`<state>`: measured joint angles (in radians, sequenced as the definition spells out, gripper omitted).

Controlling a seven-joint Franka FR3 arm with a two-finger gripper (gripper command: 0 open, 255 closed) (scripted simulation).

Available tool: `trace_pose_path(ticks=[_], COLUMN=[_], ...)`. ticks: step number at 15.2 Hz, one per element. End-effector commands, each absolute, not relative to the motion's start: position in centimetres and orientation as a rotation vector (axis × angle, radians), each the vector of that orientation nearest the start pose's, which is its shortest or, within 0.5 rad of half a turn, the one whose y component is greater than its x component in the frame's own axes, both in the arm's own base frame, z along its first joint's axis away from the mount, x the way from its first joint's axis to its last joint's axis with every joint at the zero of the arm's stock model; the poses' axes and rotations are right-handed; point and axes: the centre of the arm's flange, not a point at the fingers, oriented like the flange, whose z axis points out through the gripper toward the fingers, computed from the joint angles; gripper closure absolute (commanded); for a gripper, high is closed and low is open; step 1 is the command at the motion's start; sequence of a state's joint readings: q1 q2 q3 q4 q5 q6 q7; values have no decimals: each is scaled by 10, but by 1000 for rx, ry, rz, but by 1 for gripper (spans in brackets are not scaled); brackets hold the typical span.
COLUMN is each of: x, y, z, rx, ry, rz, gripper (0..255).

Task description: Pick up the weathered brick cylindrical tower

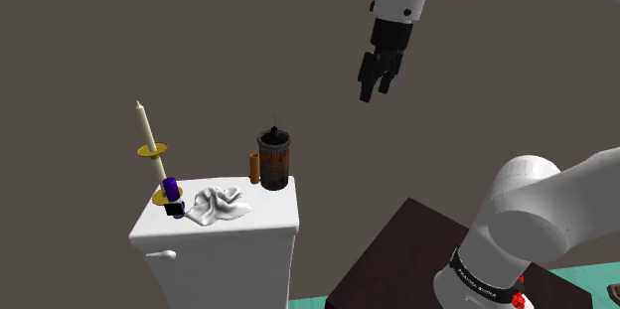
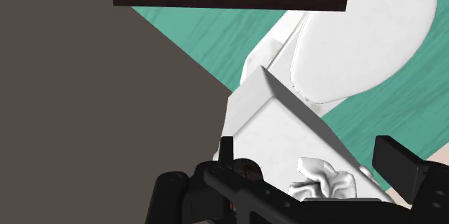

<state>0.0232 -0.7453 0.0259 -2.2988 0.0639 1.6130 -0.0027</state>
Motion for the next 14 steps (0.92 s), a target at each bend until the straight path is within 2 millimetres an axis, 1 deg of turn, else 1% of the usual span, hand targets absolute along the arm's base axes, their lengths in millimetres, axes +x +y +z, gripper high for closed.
trace_pose_path(ticks=[1,8,14], x=[322,392,456], y=[25,54,69], z=[609,561,521], rx=[-3092,-3112,-3117], ry=[-69,143,327], rz=[-90,-139,-181], gripper=[0,0,0])
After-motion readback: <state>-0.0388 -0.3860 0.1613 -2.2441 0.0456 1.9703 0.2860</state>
